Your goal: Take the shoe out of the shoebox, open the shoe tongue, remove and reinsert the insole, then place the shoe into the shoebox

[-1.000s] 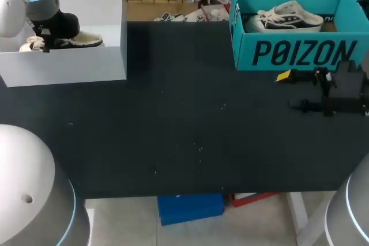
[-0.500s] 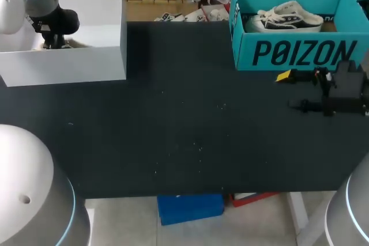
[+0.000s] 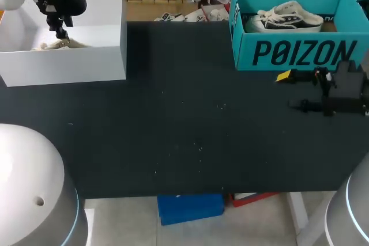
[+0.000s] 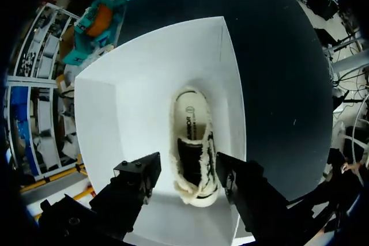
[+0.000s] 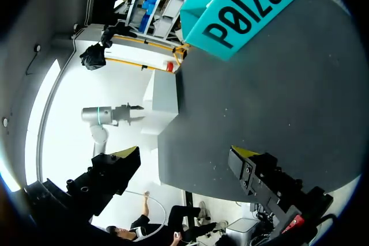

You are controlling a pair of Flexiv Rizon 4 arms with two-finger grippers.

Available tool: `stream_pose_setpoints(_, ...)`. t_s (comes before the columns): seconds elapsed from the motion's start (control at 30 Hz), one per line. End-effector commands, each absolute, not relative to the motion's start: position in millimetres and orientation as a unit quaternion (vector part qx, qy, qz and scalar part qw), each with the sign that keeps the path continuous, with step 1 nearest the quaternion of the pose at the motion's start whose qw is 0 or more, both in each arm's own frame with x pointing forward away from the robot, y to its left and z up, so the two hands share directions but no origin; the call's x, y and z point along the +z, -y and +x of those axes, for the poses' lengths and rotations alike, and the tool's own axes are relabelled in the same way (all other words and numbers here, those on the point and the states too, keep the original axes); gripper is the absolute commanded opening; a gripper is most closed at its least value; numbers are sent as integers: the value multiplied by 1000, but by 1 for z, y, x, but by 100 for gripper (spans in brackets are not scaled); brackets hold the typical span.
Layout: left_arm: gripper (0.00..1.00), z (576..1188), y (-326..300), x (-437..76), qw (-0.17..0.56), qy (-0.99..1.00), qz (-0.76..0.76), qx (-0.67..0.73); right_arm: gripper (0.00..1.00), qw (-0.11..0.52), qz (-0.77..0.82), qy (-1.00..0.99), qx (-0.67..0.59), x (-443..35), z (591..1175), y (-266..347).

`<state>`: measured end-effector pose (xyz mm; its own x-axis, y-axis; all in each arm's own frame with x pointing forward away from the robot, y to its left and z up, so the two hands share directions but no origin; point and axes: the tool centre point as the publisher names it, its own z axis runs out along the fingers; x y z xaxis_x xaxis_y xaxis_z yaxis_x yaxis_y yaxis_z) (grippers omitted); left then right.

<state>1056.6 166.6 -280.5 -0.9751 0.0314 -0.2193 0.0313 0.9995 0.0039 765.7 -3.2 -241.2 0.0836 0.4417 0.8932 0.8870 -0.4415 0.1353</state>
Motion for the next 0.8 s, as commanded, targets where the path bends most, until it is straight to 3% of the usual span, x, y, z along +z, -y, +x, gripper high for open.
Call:
stream_pose_setpoints(0.03, 100, 1031, -150, -246, 107, -994, 14, -2, 100, 231, -700, 475, -481, -241, 766, 3)
stream_pose_setpoints(0.4, 100, 967, -85, -205, 64, -998, 2, -24, 100, 231, -700, 475, -481, -241, 766, 3)
stream_pose_setpoints(0.8, 100, 924, -51, -213, 26, -999, -12, -15, 100, 231, -700, 475, -481, -241, 766, 3)
